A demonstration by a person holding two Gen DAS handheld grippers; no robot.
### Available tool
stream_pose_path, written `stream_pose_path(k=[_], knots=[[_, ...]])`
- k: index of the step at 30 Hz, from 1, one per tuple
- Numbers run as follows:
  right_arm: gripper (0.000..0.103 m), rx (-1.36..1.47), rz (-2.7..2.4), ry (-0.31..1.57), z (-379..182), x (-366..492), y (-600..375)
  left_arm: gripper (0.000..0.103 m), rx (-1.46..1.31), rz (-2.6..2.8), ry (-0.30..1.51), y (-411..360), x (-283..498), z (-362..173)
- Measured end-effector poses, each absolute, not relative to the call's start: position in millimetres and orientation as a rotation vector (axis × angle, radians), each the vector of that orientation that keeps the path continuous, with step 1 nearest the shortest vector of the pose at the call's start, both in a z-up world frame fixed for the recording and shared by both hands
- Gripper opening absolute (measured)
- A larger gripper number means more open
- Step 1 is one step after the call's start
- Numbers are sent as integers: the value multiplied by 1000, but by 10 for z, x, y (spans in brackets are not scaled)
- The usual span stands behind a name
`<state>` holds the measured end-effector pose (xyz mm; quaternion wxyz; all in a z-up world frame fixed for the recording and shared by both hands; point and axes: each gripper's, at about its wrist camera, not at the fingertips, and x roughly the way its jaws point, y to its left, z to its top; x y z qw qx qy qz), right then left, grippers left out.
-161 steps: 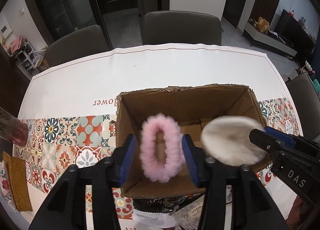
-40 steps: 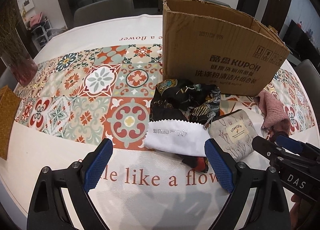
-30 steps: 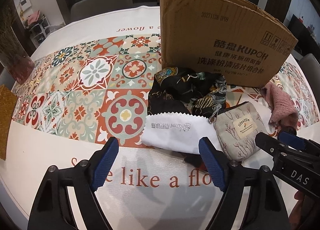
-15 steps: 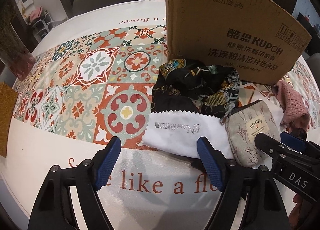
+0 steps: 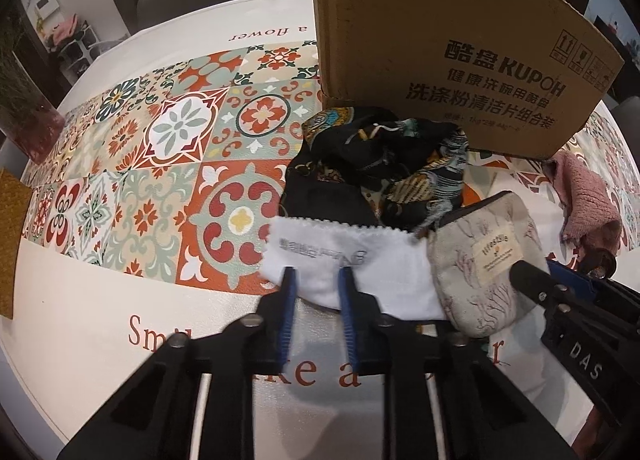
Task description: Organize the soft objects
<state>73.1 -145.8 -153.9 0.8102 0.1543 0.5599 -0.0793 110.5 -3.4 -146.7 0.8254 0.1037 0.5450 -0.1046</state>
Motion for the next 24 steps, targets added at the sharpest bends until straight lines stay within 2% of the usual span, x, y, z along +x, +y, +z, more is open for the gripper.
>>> stream_pose_path(k=[1, 4, 24], knots=[[20, 335, -167, 1196, -1540, 731, -1466, 9, 222, -223, 1158, -35, 1102, -1462], [16, 342, -162, 1189, -1517, 696, -1504, 2, 224, -223, 1149, -35, 1094, -1430], [12, 290, -168, 1027, -891, 467, -1477, 2, 192, -222, 1056, 141, 926, -981]])
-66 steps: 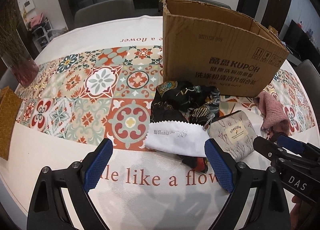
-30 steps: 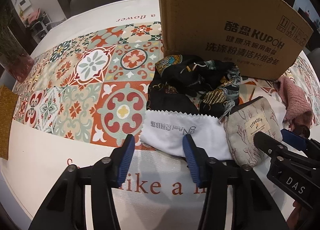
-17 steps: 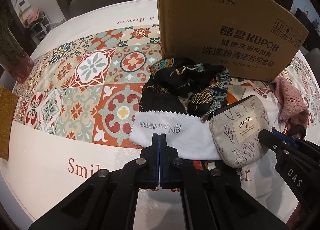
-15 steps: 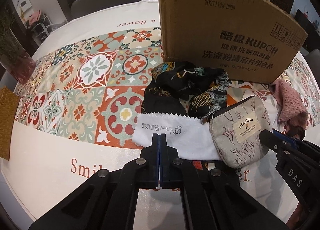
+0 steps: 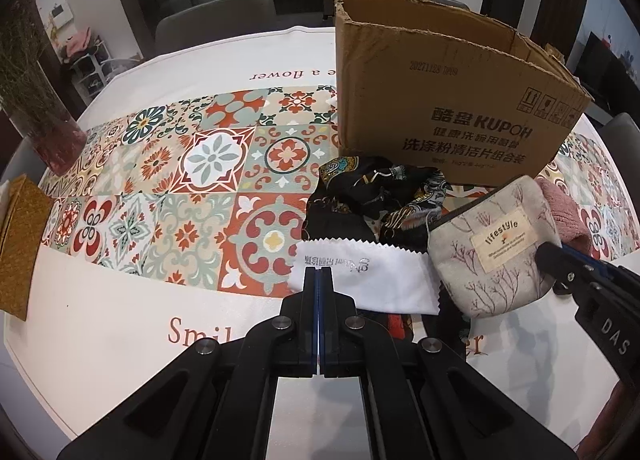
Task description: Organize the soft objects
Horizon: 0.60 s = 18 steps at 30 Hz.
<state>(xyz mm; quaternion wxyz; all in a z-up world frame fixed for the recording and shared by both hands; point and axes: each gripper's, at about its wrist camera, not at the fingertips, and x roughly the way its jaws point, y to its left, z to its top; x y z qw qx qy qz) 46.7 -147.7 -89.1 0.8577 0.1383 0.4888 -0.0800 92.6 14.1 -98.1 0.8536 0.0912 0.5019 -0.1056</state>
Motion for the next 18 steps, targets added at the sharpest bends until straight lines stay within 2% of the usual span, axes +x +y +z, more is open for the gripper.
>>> stream_pose_path(k=[7, 9, 10, 11, 18], knots=[[12, 283, -166, 1005, -808, 427, -1441, 5, 176, -241, 1070, 176, 890, -980], [12, 281, -172, 993, -771, 416, -1446, 23, 160, -249, 1074, 180, 885, -987], [12, 279, -176, 985, -748, 406, -1453, 43, 156, -252, 1073, 176, 879, -987], [12, 277, -180, 977, -727, 397, -1458, 52, 154, -255, 1067, 170, 867, -983], [12, 275, -209, 948, -645, 353, -1539, 53, 144, -272, 1091, 117, 833, -1035]])
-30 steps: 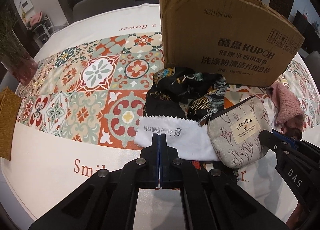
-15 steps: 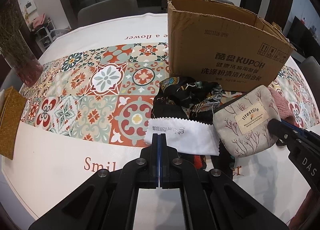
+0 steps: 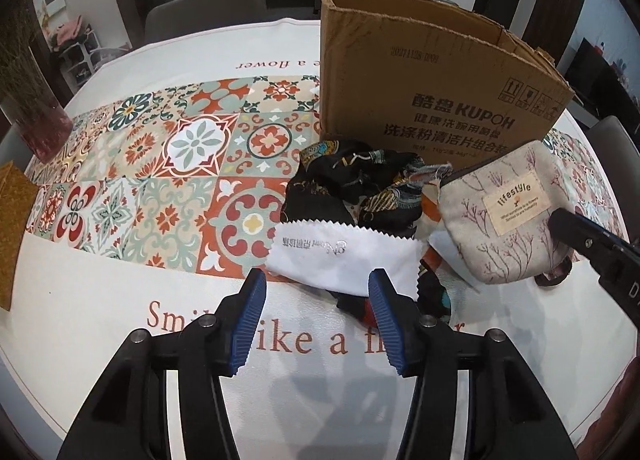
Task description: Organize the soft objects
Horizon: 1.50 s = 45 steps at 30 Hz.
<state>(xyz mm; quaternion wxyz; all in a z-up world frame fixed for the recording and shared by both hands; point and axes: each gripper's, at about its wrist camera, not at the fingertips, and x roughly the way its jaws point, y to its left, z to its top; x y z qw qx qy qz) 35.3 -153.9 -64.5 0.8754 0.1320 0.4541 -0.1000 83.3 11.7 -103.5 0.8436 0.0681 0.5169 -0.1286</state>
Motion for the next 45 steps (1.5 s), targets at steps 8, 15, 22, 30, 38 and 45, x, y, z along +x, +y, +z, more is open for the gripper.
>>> stream_pose_path(k=[8, 15, 22, 30, 38, 45], knots=[[12, 261, -202, 953, -689, 377, -1509, 53, 122, -263, 1131, 180, 863, -1242], [12, 265, -191, 975, -792, 451, -1473, 53, 126, -247, 1137, 159, 959, -1358], [12, 264, -186, 990, -873, 542, -1459, 50, 122, -253, 1143, 87, 1105, -1462], [12, 283, -190, 1009, -950, 609, -1504, 9, 108, -277, 1159, 66, 1160, -1494], [12, 292, -189, 1013, -963, 615, -1513, 4, 132, -255, 1119, 96, 1140, -1390], [12, 297, -189, 998, -905, 579, -1518, 4, 137, -250, 1088, 110, 1101, -1260]])
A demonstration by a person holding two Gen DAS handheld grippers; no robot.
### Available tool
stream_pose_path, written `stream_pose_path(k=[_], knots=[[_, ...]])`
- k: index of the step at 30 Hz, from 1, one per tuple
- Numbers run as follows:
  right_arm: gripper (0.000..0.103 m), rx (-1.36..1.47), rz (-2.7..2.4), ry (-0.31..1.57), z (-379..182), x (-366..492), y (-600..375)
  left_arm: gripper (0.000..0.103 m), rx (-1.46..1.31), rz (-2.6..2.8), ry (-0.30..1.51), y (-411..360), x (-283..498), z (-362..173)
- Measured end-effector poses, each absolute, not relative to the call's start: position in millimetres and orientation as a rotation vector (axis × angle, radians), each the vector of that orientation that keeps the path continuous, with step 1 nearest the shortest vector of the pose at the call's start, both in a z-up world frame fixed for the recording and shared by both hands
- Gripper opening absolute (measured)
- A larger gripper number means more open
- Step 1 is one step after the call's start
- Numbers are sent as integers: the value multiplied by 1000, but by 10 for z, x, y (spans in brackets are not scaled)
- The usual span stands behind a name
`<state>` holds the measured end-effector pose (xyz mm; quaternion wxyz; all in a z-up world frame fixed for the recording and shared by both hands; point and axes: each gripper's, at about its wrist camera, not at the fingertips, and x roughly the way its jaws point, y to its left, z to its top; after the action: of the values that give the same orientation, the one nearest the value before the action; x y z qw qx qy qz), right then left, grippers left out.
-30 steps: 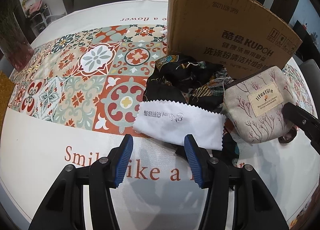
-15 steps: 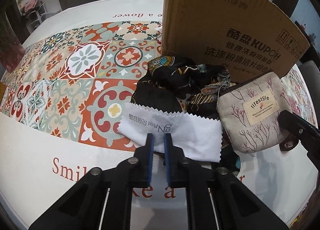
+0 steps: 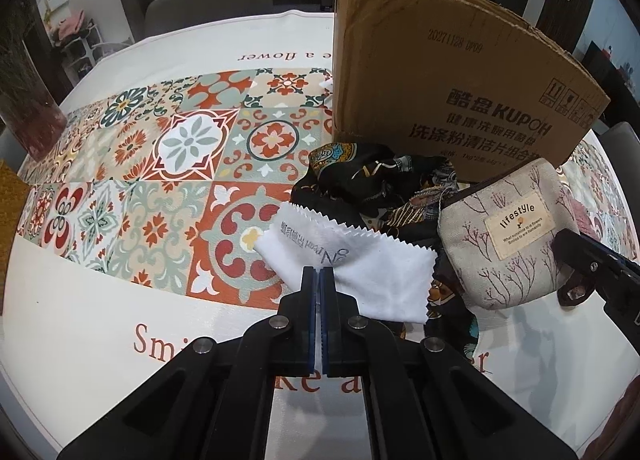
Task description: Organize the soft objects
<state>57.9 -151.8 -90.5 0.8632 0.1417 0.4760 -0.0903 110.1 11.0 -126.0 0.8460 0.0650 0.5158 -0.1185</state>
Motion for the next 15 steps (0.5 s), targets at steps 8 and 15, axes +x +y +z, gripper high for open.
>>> stream_pose_path(k=[8, 15], knots=[[12, 301, -187, 970, -790, 522, -1521, 3, 140, -244, 1042, 130, 1019, -1032], [12, 302, -181, 931, -616, 428, -1522, 3, 148, -239, 1008, 124, 935, -829]])
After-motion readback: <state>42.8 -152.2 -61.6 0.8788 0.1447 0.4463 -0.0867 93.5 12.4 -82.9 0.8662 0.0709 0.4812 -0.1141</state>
